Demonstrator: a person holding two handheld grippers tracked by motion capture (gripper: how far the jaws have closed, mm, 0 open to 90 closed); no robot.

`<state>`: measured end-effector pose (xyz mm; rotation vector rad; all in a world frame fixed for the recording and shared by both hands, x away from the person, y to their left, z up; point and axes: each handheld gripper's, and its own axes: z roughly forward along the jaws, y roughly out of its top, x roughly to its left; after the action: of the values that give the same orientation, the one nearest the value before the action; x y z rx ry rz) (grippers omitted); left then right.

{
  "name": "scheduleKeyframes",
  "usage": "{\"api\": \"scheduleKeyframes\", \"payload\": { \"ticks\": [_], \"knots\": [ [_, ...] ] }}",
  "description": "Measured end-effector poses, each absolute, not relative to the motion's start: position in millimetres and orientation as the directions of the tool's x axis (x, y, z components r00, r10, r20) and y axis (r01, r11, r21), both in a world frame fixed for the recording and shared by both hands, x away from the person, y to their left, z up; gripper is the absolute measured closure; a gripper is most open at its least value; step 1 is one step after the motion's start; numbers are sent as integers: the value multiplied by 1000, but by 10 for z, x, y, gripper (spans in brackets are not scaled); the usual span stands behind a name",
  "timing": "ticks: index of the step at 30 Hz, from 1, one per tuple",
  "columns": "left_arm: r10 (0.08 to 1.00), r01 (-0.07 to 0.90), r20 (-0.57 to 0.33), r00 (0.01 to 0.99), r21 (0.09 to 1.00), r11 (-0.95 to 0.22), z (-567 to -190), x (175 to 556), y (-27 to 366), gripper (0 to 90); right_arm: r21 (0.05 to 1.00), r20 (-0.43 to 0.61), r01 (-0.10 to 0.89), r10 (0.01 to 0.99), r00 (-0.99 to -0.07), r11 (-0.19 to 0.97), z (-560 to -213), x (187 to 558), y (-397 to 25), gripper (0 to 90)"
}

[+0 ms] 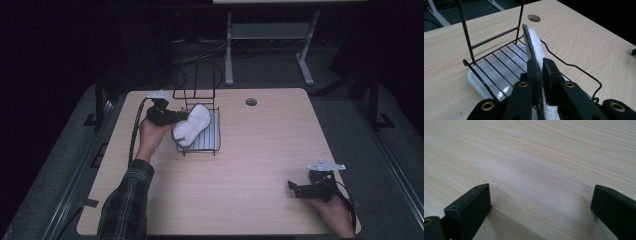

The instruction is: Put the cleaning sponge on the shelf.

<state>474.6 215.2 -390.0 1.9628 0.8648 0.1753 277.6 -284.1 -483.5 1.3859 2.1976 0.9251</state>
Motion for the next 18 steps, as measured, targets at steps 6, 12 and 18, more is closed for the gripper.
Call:
{"api": "scheduleKeyframes", "payload": {
  "ticks": [6, 12, 18],
  "knots": [
    [650, 508, -211, 730, 804, -309, -3935, 4764, 2148, 804, 703, 27, 646, 897, -440, 296, -4835, 2776, -2840, 24],
    [670, 508, -181, 720, 795, -331, -3950, 4770, 2150, 655, 703, 27, 646, 897, -440, 296, -4835, 2776, -2840, 24],
    [670, 498, -150, 727, 787, -364, -3916, 4725, 2164, 665, 703, 27, 647, 898, -440, 296, -4835, 2775, -2840, 24]
  ]
}}
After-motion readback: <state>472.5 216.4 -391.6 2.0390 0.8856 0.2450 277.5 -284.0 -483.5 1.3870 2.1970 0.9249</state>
